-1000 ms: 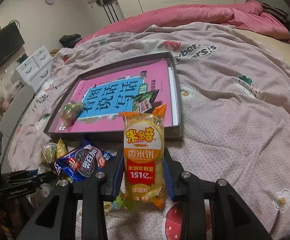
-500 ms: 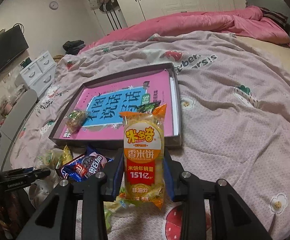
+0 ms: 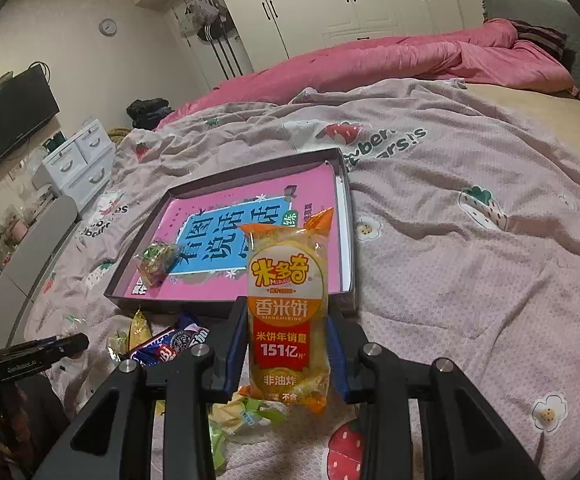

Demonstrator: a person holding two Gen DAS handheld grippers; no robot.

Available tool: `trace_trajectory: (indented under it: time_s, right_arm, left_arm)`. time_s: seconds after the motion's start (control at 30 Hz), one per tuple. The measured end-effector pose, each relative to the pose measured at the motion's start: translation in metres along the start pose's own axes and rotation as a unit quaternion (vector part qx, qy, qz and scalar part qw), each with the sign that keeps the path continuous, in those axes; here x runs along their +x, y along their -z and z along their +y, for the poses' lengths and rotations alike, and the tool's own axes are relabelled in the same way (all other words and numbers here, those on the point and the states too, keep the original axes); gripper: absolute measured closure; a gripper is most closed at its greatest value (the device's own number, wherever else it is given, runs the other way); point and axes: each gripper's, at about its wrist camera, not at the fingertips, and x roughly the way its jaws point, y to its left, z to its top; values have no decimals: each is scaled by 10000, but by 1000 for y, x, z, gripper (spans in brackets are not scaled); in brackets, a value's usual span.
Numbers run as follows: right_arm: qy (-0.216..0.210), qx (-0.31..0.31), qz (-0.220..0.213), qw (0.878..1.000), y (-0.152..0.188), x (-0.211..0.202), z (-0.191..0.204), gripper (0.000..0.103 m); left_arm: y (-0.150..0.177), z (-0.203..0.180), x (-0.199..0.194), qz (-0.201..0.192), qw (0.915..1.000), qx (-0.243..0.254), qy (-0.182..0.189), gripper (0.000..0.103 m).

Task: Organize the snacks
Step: 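Carry the pastry bag with left tool while right carries rice-cracker bag toward tray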

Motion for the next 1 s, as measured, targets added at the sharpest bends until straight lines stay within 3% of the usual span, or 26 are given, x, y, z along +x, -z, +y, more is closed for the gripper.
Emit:
trace_trajectory:
  time_s: [0.43,1.0]
  right_arm:
    - [-165,-142,-313,9993,-6,-14,8,67]
    - [-207,-168,-581,9980,-17,-21,7,67]
  left_arm:
    - [-10,-22,-17,-298,9990,285,147,64]
    - [-44,-57,-9,-494,9972,449,347,64]
